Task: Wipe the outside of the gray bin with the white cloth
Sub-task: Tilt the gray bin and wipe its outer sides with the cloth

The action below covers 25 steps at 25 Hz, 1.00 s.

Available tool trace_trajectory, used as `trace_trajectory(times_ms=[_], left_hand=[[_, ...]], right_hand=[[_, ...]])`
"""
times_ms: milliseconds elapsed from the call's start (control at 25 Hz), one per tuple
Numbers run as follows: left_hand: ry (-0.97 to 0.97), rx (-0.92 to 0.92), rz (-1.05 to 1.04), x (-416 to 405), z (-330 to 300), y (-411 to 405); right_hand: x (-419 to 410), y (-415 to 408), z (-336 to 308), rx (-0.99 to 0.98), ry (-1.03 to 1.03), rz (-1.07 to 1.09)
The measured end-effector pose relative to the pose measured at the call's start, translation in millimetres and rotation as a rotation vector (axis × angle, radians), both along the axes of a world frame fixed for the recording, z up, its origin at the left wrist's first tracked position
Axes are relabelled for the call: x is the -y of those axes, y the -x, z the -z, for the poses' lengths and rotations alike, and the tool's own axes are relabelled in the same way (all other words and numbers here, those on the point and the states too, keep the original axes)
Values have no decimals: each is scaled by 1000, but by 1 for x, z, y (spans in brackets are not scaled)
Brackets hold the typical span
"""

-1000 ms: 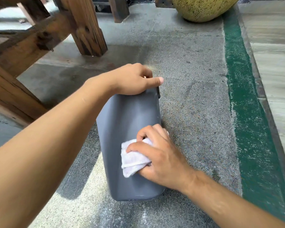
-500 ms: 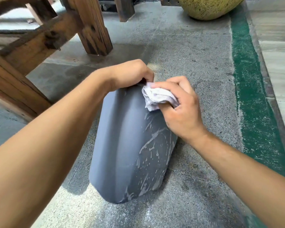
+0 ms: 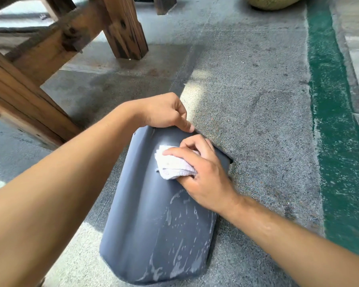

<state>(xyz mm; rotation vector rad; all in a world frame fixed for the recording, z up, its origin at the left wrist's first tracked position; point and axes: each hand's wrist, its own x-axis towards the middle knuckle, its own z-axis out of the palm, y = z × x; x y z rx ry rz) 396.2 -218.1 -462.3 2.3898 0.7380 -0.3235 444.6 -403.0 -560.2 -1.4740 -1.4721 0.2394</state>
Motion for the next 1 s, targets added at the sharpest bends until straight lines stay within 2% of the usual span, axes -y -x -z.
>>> trace_trajectory(times_ms=[160, 280, 360, 480, 560, 600, 760, 880, 1000], left_hand=[[-45, 7, -51, -4, 8, -2], [-27, 28, -79, -8, 11, 1], [-32, 47, -89, -8, 8, 2], [-64, 75, -100, -7, 2, 0], [-81, 115, -119, -7, -2, 1], [-78, 145, -136, -8, -4, 3], [-1, 296, -210, -13, -10, 12], [48, 380, -178, -11, -15, 16], [54, 383, -95, -6, -20, 16]], right_hand=[[37, 30, 20, 22, 30, -91], [79, 57, 43, 113, 50, -347], [108, 77, 69, 226, 170, -500], [134, 79, 95, 215, 246, -618], [135, 56, 89, 360, 243, -537], [133, 42, 85, 323, 201, -466], [111, 0, 56, -26, 90, -98], [79, -31, 20, -52, -21, 103], [43, -63, -14, 11, -99, 246]])
